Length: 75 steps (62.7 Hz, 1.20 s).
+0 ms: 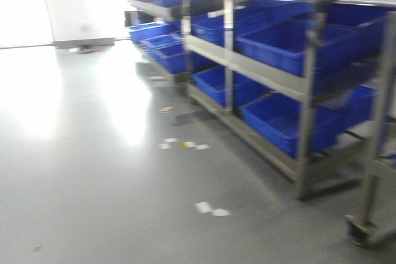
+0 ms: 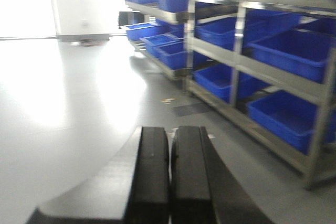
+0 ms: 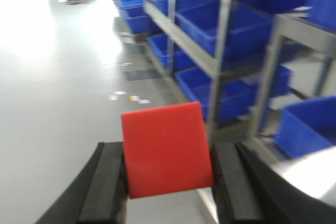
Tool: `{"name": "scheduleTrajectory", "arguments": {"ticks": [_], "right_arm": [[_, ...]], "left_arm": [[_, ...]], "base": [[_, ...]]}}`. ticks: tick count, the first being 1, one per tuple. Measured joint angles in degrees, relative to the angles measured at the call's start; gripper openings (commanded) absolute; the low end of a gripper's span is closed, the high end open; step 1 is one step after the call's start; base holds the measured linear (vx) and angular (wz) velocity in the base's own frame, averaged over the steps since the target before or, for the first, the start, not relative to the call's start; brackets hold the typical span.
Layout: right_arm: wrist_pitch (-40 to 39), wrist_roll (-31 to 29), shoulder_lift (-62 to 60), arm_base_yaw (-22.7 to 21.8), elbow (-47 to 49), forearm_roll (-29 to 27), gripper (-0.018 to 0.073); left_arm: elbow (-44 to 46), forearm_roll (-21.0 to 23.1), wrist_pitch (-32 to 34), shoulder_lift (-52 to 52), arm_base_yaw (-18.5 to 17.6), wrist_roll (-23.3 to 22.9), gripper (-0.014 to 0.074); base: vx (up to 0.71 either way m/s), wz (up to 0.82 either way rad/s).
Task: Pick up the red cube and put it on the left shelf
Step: 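Drive across the floor toward the shelf rack of blue bins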
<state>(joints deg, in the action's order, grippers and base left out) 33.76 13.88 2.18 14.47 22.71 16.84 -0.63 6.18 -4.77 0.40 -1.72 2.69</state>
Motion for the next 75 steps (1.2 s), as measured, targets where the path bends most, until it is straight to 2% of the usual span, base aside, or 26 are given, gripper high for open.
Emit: {"name": "scheduleTrajectory", "arguments": {"ticks": [14,32,75], "right_arm": [[0.0,0.0,0.0,0.0,0.0,0.0,0.0049],[0.0,0.0,0.0,0.0,0.0,0.0,0.0049],[0.0,-0.1,0.0,-0.1,0.0,0.0,0.0049]], "left_arm": [[0.0,0.0,0.0,0.0,0.0,0.0,0.0101],[0.0,0.0,0.0,0.0,0.0,0.0,0.0101],[0.0,0.0,0.0,0.0,0.0,0.0,0.0101]], "base": [[-0.02,0.95],[0.09,0.60],[0.35,0.14]]}}
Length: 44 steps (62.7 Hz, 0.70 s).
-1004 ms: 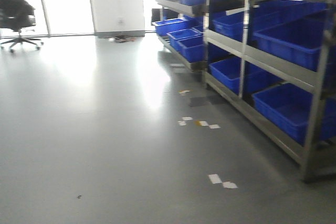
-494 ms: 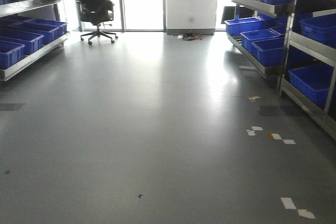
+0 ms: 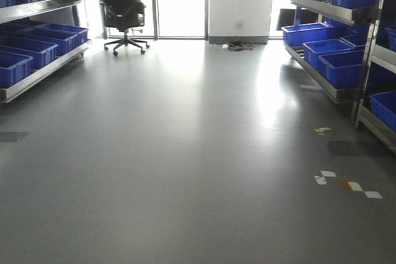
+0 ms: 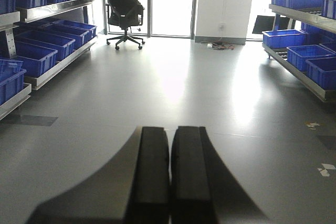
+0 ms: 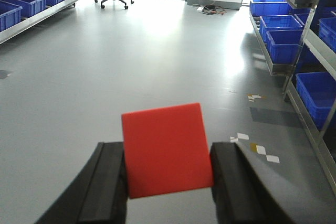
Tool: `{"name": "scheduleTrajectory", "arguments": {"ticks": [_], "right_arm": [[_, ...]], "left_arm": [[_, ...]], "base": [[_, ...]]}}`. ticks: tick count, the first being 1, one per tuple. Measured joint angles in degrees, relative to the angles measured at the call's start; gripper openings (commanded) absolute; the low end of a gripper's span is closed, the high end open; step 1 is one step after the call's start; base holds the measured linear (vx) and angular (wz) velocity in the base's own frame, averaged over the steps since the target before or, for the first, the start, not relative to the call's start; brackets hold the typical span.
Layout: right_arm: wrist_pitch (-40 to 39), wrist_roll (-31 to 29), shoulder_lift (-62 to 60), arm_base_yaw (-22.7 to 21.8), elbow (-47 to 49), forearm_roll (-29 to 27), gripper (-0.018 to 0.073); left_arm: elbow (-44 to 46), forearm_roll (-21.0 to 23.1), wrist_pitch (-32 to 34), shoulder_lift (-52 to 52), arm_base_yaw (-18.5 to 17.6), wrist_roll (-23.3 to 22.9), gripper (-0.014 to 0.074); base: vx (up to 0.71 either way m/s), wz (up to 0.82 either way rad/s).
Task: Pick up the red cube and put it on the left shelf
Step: 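Drive across the floor toward the shelf rack of blue bins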
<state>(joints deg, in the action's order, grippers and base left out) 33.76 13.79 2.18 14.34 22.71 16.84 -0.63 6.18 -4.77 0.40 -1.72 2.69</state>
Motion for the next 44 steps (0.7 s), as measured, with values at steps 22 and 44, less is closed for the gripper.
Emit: {"name": "scheduleTrajectory", "arguments": {"ticks": [22,44], "right_arm": [[0.1,0.0,0.0,0.0,0.0,0.0,0.0049],[0.1,0.0,0.0,0.0,0.0,0.0,0.0049]], "left_arm": [[0.0,0.0,0.0,0.0,0.0,0.0,0.0101],[0.0,0.0,0.0,0.0,0.0,0.0,0.0101]], "base": [[0.59,0.05],[0.65,0.11]]}}
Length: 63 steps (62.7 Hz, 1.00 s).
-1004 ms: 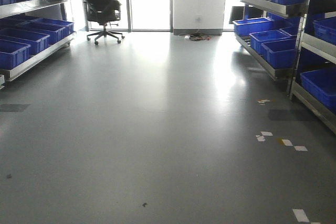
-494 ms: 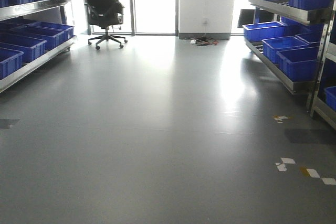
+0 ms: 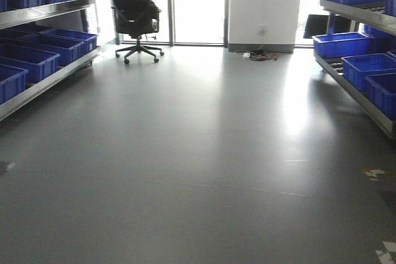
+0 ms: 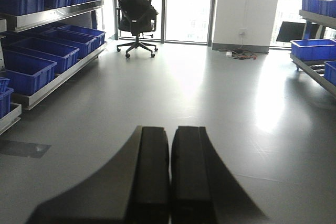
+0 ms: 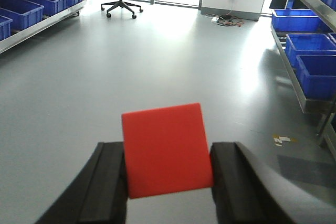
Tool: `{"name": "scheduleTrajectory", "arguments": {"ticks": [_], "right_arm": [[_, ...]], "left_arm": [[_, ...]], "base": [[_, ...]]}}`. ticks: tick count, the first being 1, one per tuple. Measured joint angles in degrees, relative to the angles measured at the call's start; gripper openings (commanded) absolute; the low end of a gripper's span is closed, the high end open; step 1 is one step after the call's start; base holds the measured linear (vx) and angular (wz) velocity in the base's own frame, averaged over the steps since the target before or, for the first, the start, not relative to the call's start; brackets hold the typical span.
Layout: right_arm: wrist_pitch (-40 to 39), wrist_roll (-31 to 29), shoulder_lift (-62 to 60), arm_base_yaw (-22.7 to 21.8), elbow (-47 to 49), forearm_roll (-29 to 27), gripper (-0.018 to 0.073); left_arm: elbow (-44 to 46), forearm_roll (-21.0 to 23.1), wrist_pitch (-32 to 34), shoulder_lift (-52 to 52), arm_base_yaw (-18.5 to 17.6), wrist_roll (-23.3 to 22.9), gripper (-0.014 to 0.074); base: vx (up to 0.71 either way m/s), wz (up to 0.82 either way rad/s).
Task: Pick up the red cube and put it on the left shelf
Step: 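Drive across the floor toward the shelf rack of blue bins, then approach the shelf and stop in front of a blue bin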
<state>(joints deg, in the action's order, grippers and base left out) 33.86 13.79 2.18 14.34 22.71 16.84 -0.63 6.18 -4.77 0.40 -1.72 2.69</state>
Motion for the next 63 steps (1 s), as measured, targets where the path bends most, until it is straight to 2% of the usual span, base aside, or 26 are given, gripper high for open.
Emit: {"name": "scheduleTrajectory", "arguments": {"ticks": [30,63], "right_arm": [[0.1,0.0,0.0,0.0,0.0,0.0,0.0049],[0.2,0.0,0.0,0.0,0.0,0.1,0.0049]], "left_arm": [[0.0,0.0,0.0,0.0,0.0,0.0,0.0101],[0.0,0.0,0.0,0.0,0.0,0.0,0.0101]], "base": [[0.69,0.32],[0.70,0.46]]}}
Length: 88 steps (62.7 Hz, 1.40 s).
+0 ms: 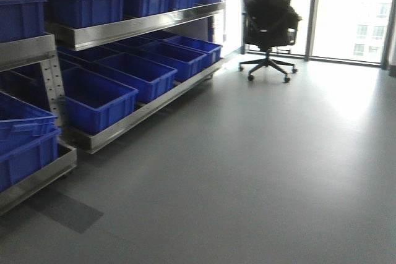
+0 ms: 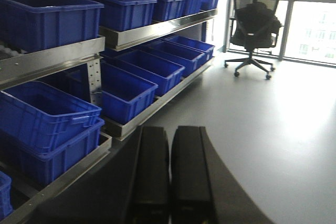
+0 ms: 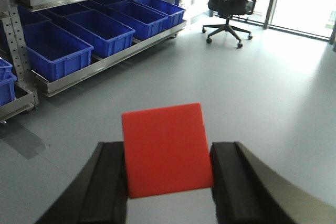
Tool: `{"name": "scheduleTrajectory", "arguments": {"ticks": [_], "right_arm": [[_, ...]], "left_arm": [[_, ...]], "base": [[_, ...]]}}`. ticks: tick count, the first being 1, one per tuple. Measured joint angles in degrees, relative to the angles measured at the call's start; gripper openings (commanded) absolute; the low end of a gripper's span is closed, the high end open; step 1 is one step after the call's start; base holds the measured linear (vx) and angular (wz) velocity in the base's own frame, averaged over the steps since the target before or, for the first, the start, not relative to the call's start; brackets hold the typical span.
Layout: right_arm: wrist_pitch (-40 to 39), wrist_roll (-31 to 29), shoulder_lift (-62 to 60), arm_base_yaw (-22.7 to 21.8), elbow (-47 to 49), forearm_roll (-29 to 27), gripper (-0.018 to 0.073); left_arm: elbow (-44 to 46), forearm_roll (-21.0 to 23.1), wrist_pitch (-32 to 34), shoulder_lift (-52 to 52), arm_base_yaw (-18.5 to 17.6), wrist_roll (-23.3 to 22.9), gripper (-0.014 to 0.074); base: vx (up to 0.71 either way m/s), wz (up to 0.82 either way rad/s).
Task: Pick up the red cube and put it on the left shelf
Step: 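Approach the shelf and stop in front of a blue bin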
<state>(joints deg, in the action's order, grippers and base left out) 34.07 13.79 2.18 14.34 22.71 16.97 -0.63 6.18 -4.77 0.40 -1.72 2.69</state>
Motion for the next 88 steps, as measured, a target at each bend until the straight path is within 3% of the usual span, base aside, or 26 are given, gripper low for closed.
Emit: {"name": "scheduleTrajectory", "arguments": {"ticks": [51,88], "right_arm": [[0.3,0.0,0.0,0.0,0.0,0.1,0.0049],[0.3,0.0,0.0,0.0,0.0,0.1,0.0049]], "left_arm": [[0.0,0.0,0.0,0.0,0.0,0.0,0.0101],[0.0,0.0,0.0,0.0,0.0,0.0,0.0101]], "base": [[0.52,0.86],[0.35,0.40]]}}
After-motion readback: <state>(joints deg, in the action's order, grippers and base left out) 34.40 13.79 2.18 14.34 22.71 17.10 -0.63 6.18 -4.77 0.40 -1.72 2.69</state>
